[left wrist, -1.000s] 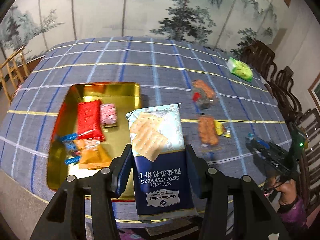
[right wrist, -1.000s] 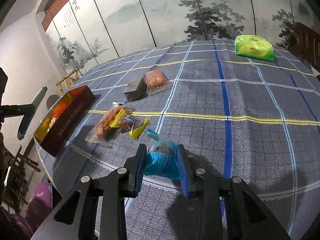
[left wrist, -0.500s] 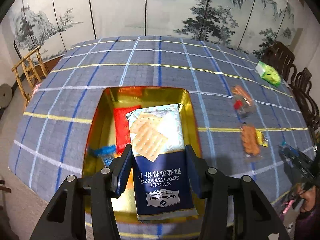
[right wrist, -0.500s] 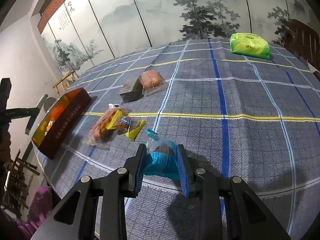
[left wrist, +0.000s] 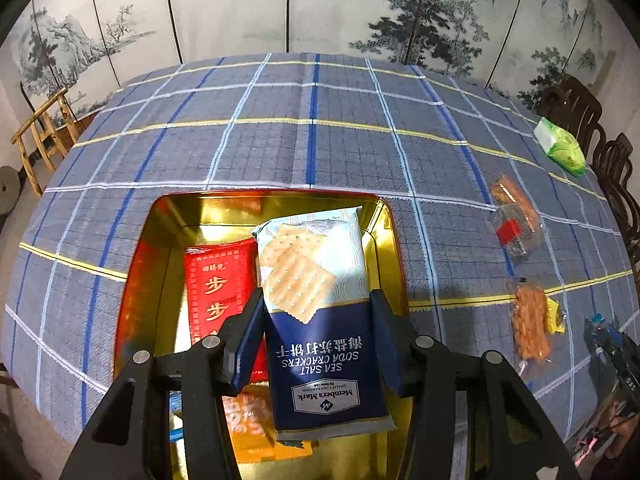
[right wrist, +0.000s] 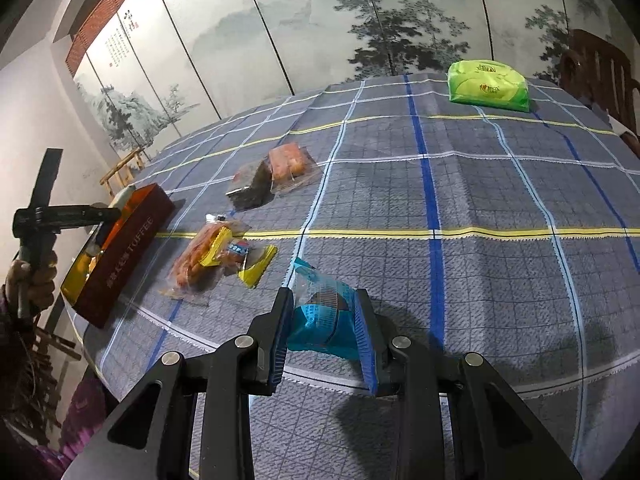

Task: Organize snacks
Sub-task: 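Carry the cracker box into the tin and open the left gripper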

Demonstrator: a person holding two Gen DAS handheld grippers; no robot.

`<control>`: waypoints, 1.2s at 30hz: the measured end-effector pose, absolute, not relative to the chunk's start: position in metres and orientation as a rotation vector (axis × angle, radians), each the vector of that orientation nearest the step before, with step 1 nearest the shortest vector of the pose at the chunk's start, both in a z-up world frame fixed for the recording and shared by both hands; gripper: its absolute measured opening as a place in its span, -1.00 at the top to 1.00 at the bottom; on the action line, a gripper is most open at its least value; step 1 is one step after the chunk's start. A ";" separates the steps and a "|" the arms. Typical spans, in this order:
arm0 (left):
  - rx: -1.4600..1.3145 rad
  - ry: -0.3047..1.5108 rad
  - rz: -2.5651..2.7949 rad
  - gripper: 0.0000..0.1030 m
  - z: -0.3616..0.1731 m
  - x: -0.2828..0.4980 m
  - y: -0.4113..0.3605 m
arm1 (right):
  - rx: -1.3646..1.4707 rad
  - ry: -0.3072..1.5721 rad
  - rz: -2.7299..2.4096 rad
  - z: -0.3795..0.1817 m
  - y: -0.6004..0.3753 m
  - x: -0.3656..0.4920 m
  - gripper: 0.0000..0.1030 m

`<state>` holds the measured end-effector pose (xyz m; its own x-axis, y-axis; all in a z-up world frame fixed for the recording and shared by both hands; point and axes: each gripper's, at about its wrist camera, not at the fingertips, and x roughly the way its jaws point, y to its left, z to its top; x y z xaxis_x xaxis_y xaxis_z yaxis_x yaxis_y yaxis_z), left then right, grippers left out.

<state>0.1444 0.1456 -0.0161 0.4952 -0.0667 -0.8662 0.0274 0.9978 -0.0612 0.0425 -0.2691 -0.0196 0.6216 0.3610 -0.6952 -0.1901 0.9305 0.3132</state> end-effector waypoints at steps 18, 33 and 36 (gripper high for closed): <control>-0.016 1.067 -0.069 0.20 -0.029 0.153 0.131 | 0.228 0.845 0.317 -0.019 -0.272 0.042 0.39; 0.056 0.967 0.033 -0.16 -0.008 0.113 0.128 | 0.225 0.835 0.314 -0.012 -0.270 0.040 0.39; 0.049 0.956 0.036 -0.18 -0.001 0.102 0.127 | 0.219 0.830 0.316 -0.009 -0.268 0.039 0.39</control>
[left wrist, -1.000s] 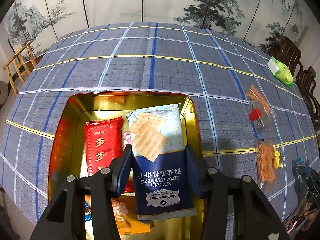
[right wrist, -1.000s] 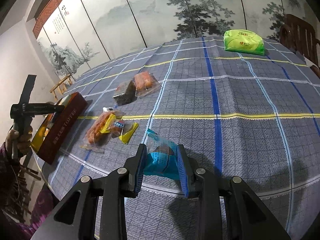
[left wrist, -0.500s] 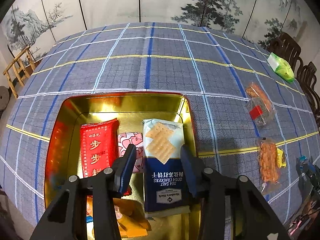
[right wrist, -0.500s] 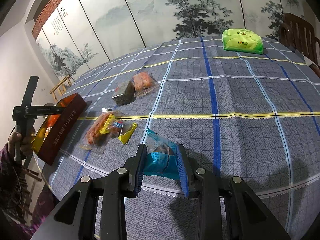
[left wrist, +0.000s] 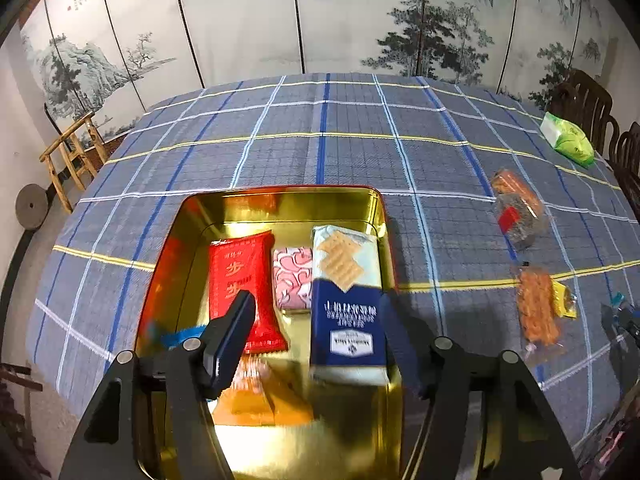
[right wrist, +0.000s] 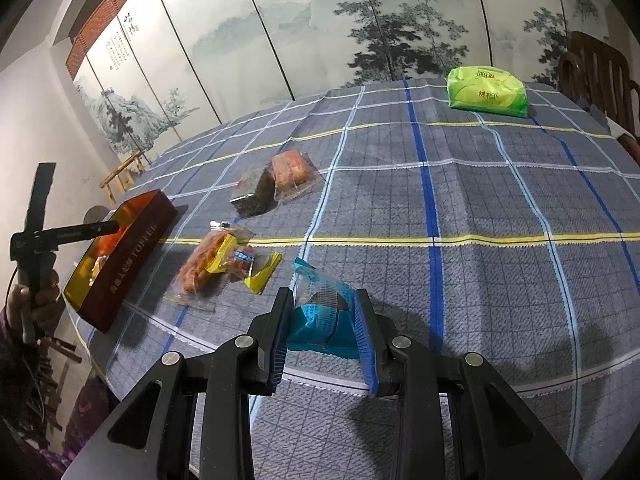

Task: Organize snacks
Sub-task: 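Carry the cracker box into the tin and open the left gripper, then carry the teal candy bag over the tin with the right gripper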

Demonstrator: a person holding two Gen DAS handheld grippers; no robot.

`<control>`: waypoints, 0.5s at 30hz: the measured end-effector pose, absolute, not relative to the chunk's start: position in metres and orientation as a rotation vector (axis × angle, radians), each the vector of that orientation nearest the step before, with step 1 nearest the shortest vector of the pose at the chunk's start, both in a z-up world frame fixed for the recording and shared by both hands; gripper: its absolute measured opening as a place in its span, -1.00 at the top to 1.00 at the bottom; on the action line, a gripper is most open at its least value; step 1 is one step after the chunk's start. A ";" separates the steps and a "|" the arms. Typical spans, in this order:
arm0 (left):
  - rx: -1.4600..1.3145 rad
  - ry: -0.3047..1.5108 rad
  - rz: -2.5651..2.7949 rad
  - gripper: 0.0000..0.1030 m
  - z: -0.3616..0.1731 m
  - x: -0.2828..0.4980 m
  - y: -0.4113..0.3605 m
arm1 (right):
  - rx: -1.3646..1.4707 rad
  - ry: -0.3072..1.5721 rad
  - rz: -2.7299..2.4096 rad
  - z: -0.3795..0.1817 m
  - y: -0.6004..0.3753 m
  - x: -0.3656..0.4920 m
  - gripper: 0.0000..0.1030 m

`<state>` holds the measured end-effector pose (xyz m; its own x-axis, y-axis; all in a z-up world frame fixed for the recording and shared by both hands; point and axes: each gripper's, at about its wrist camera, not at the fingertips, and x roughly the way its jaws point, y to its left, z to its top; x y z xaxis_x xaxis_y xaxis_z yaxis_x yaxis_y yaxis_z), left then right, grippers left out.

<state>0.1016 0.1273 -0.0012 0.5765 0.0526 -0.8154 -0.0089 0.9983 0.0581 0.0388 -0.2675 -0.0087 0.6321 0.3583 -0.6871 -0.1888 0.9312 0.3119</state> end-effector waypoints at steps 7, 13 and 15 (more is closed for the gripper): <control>0.051 0.930 0.040 -0.19 0.012 0.082 0.122 | 0.202 0.810 0.332 0.004 -0.257 0.037 0.39; 0.078 0.912 0.049 -0.21 0.017 0.071 0.119 | 0.184 0.794 0.354 0.016 -0.245 0.036 0.39; 0.083 0.907 0.052 -0.23 0.018 0.067 0.119 | 0.176 0.789 0.365 0.021 -0.240 0.035 0.39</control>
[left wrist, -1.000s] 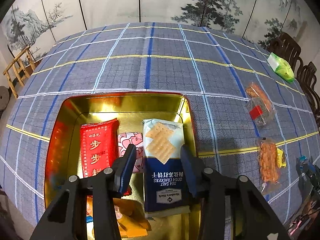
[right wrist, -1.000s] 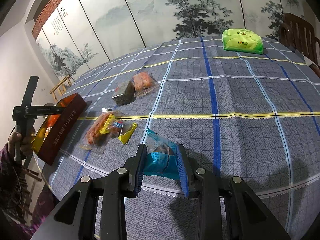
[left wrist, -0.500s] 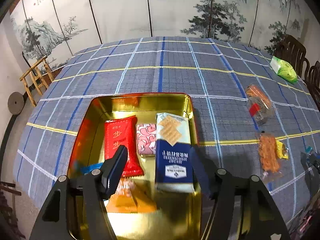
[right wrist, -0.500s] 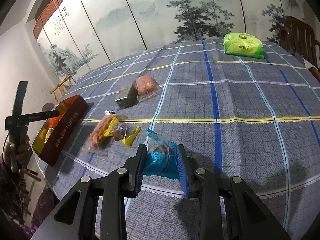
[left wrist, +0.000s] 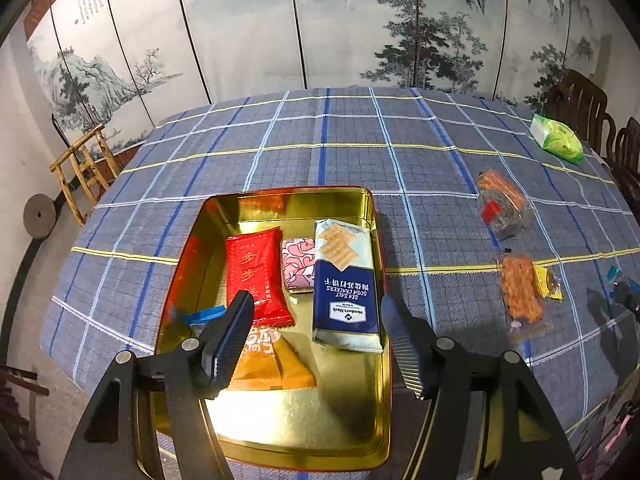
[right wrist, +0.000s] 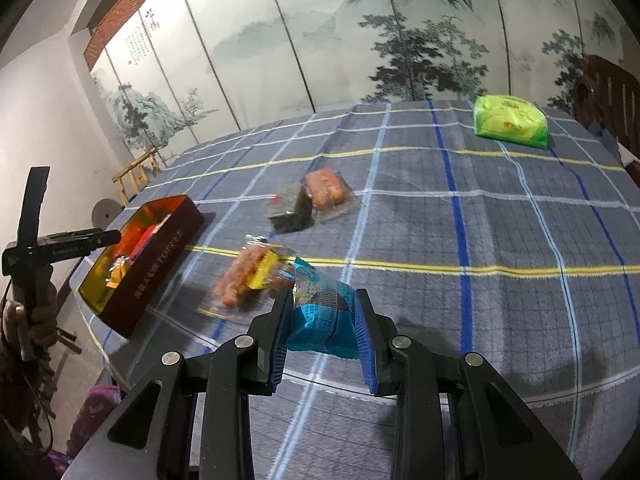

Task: Organize snacks
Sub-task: 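Carry the teal candy bag over the tin with the right gripper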

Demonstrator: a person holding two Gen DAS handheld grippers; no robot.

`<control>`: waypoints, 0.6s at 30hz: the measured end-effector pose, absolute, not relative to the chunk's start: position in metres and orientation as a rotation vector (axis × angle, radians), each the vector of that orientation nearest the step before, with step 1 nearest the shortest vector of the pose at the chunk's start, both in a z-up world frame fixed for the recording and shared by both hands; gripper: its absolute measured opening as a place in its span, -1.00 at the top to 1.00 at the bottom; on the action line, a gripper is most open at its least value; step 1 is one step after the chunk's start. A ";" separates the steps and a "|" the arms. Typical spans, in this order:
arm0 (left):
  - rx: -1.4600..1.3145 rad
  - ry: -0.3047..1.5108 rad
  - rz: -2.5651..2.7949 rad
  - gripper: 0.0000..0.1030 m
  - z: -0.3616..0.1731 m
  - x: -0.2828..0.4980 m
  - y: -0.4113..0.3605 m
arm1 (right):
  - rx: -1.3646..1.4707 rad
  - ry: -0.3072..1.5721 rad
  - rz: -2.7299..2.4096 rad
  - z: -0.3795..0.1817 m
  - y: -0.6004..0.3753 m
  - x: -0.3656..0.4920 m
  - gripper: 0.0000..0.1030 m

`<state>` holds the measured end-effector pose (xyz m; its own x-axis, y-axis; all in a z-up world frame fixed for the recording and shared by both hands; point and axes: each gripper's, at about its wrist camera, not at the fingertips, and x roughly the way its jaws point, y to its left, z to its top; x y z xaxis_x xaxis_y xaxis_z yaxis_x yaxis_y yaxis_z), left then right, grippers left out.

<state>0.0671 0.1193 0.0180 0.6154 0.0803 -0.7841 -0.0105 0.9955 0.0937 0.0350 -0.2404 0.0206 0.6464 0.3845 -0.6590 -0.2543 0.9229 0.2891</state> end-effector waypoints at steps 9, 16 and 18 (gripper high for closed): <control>0.082 0.898 0.066 -0.30 0.020 0.055 0.127 | 0.137 0.764 0.420 0.039 -0.209 0.036 0.39; 0.063 0.895 0.092 -0.38 0.020 0.046 0.144 | 0.105 0.748 0.465 0.051 -0.179 0.039 0.39; 0.058 0.895 0.103 -0.40 0.020 0.042 0.150 | 0.096 0.743 0.480 0.055 -0.170 0.040 0.39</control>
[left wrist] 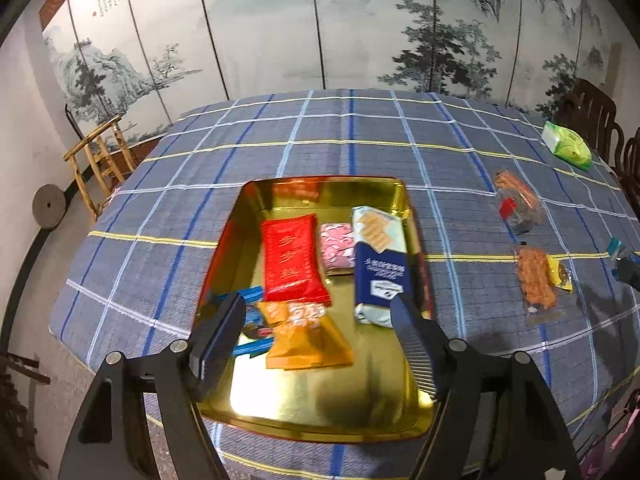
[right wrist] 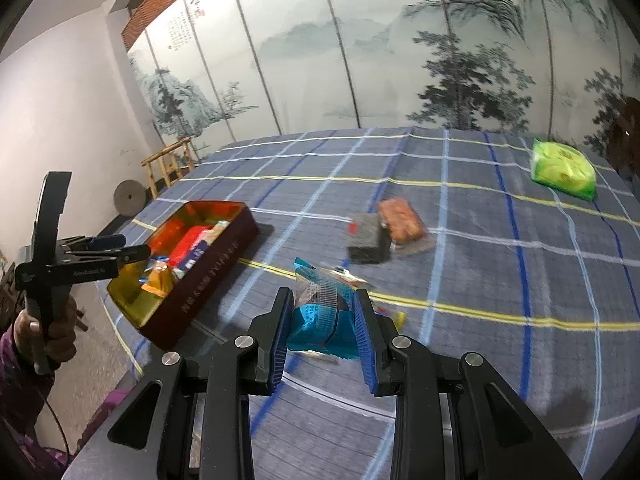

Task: Organize snacks
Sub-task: 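Carry the teal candy bag over the tin with the right gripper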

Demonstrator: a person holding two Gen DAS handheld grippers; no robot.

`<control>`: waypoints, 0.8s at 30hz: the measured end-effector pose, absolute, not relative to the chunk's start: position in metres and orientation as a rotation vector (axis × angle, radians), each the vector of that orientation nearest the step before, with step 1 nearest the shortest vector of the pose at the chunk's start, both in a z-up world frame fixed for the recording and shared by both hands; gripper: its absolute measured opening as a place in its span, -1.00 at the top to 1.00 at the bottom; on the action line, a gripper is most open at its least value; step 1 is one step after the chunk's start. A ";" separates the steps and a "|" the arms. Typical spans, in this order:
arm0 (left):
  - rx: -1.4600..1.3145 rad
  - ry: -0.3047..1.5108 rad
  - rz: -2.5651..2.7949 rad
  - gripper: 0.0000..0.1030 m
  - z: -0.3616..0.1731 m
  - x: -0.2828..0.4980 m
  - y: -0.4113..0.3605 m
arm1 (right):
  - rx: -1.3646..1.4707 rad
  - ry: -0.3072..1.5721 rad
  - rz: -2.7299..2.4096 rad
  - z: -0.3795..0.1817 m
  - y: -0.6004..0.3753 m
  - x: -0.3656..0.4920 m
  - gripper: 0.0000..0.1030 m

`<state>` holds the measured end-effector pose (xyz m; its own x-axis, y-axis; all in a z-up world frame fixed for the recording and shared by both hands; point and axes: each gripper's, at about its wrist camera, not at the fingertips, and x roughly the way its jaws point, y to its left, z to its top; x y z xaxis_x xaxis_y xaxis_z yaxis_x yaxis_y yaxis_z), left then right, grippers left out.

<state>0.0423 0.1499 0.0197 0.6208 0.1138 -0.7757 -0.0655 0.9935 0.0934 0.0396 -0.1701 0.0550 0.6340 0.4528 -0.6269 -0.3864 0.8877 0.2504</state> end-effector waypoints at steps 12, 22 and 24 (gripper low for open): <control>0.023 0.890 0.157 -0.43 0.020 0.023 0.185 | 0.054 0.731 0.581 0.070 -0.114 0.048 0.39; -0.019 0.894 0.211 -0.48 0.019 0.009 0.220 | 0.019 0.756 0.743 0.071 -0.031 0.057 0.39; -0.024 0.894 0.216 -0.49 0.018 0.007 0.224 | 0.015 0.774 0.781 0.067 -0.010 0.059 0.39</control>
